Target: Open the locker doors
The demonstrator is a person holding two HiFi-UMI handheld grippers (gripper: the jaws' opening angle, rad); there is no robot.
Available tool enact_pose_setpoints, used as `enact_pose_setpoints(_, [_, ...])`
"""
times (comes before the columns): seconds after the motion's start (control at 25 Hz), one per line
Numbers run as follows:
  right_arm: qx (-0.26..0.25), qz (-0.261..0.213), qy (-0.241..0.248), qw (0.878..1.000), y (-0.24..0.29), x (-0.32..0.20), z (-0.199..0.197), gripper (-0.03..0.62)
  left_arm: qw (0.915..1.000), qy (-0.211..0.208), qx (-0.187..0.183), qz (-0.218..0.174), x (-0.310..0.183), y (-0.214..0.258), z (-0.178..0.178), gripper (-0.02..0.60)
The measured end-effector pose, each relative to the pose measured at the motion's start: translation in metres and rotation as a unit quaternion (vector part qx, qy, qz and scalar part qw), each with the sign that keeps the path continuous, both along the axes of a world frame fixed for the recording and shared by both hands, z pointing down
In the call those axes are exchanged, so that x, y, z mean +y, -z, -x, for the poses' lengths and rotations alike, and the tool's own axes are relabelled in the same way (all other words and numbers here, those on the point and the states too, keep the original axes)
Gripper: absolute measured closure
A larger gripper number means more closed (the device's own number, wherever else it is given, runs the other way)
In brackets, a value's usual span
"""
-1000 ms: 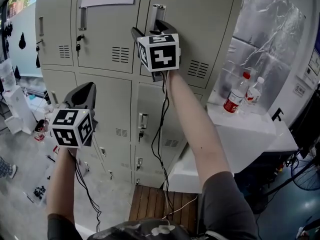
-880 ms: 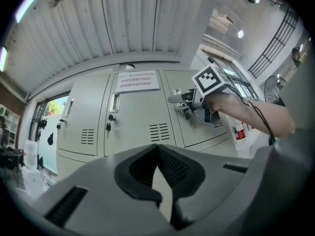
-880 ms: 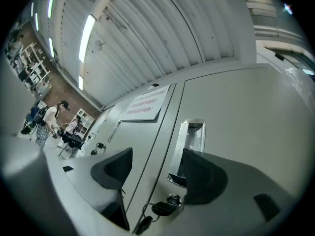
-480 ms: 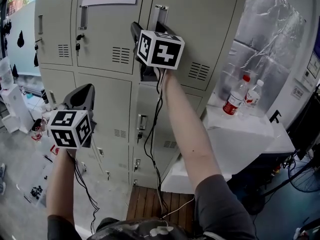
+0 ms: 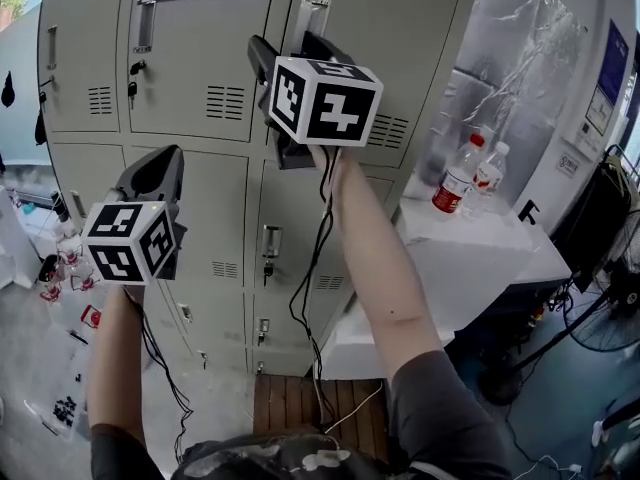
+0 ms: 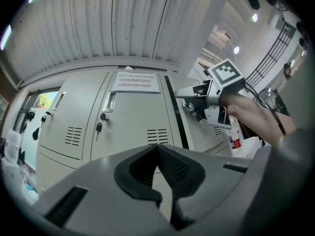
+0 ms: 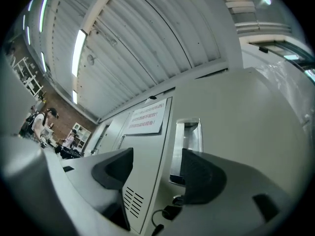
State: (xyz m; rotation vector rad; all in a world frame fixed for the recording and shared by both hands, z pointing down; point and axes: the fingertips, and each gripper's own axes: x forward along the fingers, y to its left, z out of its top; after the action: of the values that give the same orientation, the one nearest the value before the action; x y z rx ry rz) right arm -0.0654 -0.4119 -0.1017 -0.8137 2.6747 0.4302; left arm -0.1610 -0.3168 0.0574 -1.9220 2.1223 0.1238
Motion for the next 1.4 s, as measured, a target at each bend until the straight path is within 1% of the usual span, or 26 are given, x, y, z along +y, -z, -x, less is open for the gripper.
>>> enact_pose_setpoints(0.08, [0.0,-0.012,-0.023,1.0,0.0,0.007,-0.005,0.273,0.9997,-0.022,-0.01,-0.003,-0.005,0.001,0.0,0.572])
enact_pose_setpoints(0.12, [0.001,-0.018,-0.043,0.999,0.0,0.009,-0.01,0.287,0.9992,-0.034,-0.019,-0.004,-0.008,0.002,-0.001,0.573])
enact_pose_setpoints(0.24, [0.011,-0.042,-0.13,0.991,0.0,0.009,-0.023,0.403,0.9966,-0.07,-0.04,-0.016,-0.012,0.009,-0.002,0.572])
enact_pose_setpoints(0.32, [0.02,-0.056,-0.172,0.983,-0.002,0.009,-0.027,0.437,0.9942,-0.095,-0.045,-0.022,-0.014,0.013,0.0,0.573])
enact_pose_setpoints(0.56, [0.028,-0.061,-0.205,0.977,-0.003,0.021,-0.031,0.441,0.9857,-0.157,-0.059,-0.016,-0.024,0.007,0.001,0.573])
enact_pose_setpoints(0.76, [0.041,-0.083,-0.247,0.965,-0.008,0.032,-0.042,0.442,0.9769,-0.203,-0.066,-0.014,-0.026,-0.011,-0.009,0.572])
enact_pose_setpoints(0.92, [0.053,-0.098,-0.28,0.953,-0.008,0.044,-0.049,0.442,0.9704,-0.232,-0.06,-0.028,-0.017,-0.005,-0.018,0.572])
enact_pose_setpoints(1.04, [0.038,-0.099,-0.293,0.95,-0.007,0.057,-0.065,0.436,0.9657,-0.251,-0.054,-0.034,-0.011,0.0,-0.026,0.572])
enact_pose_setpoints(1.24, [0.016,-0.107,-0.315,0.943,-0.006,0.081,-0.095,0.435,0.9596,-0.276,-0.046,-0.032,-0.008,-0.003,-0.04,0.572])
enact_pose_setpoints(1.4, [0.006,-0.108,-0.32,0.941,-0.008,0.095,-0.113,0.469,0.954,-0.293,-0.053,-0.034,-0.006,-0.003,-0.054,0.573])
